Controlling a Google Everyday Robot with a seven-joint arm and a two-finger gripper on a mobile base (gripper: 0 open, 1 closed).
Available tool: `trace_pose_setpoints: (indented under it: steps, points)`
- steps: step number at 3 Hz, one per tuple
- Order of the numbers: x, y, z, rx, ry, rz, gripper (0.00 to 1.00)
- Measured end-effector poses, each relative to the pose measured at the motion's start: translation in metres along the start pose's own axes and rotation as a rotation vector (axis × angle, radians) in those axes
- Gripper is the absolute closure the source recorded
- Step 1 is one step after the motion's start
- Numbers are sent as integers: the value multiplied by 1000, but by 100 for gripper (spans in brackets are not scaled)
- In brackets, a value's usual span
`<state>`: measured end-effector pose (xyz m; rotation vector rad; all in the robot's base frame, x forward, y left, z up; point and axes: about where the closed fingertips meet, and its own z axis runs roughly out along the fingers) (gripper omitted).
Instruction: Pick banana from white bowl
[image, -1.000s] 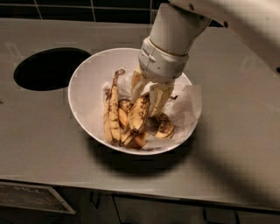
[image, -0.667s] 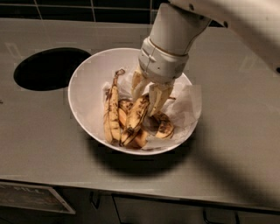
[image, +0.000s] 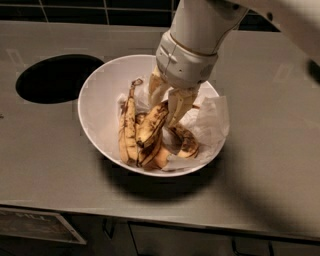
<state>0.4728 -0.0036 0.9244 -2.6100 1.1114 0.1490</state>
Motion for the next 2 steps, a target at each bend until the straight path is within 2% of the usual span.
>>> trace_pose_setpoints:
  steps: [1, 2]
  points:
    - [-18, 0, -26, 38, 56, -17, 100]
    - [-19, 0, -28, 44, 60, -18, 100]
